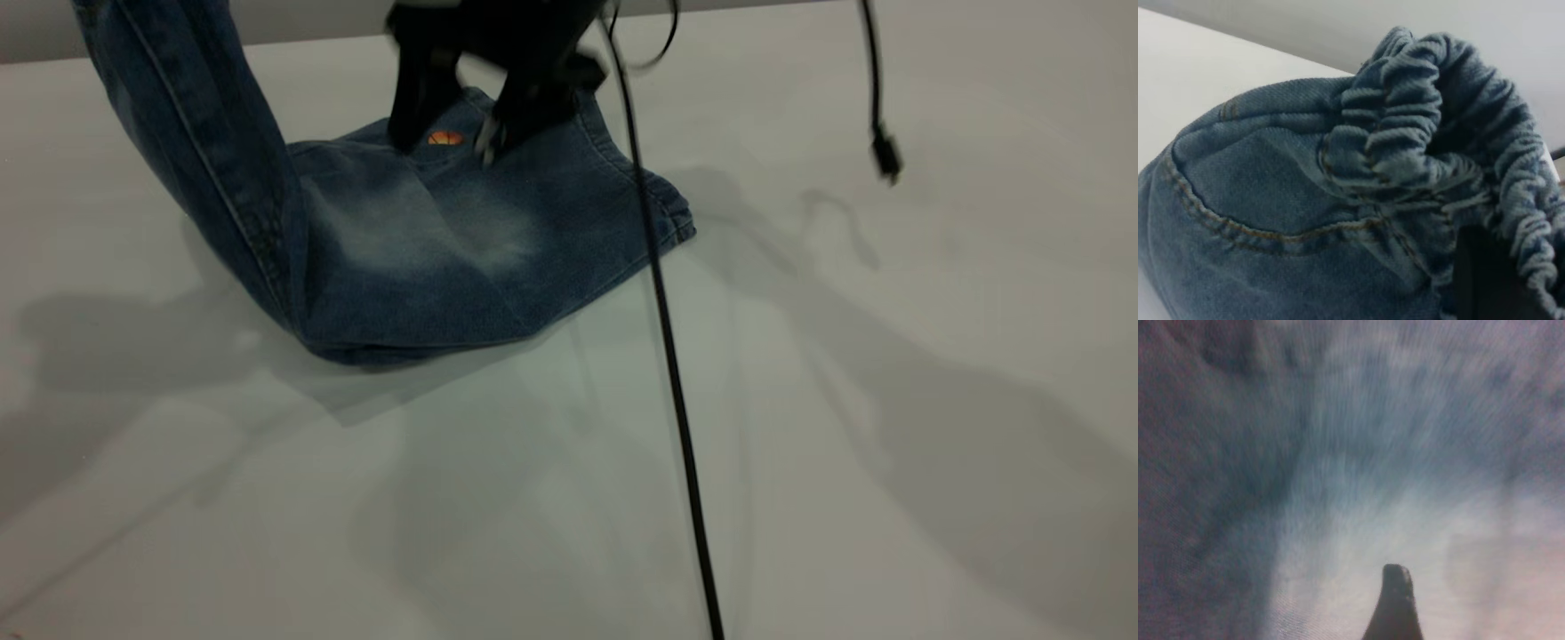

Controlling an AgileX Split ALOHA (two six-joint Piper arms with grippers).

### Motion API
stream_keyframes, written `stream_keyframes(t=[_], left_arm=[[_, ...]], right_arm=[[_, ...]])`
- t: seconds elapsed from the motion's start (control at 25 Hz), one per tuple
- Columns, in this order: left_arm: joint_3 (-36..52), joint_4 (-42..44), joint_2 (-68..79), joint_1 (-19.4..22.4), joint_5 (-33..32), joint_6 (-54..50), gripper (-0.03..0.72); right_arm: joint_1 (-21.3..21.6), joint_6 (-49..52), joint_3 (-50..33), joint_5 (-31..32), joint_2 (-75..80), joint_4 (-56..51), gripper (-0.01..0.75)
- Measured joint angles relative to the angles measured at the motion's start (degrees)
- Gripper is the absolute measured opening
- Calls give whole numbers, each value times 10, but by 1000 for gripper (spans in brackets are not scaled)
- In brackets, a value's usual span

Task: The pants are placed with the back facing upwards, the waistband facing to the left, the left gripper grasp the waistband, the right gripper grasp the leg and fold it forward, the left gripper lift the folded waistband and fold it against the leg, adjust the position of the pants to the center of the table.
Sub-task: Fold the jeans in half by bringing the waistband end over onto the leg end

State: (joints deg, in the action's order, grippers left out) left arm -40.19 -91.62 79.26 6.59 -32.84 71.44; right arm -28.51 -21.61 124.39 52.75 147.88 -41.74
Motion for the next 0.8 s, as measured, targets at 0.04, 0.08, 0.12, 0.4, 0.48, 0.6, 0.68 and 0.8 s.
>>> stream_keyframes(t=[0.04,0.08,0.12,0.4,0.48,0.6,0.68,0.8], left_arm=[[0,0,6,0,0,0,161],[0,0,13,0,1,0,161],[0,0,20,0,1,1,161],[0,-67,102,-21,1,69,161],[-7,-83,126,-42,3,107,161],[-32,-86,163,-90,22,139,161],[-54,-86,191,-120,41,148,161],[-90,-85,230,-163,58,152,161]], right_arm=[[10,-1,0,0,-9,0,507],[18,-4,0,0,-21,0,507],[28,-4,0,0,-33,0,506],[79,-16,0,10,-105,0,505],[80,-22,1,18,-114,0,505],[79,-26,1,24,-116,-1,505],[79,-26,1,24,-116,0,505],[84,-26,1,32,-119,0,505]])
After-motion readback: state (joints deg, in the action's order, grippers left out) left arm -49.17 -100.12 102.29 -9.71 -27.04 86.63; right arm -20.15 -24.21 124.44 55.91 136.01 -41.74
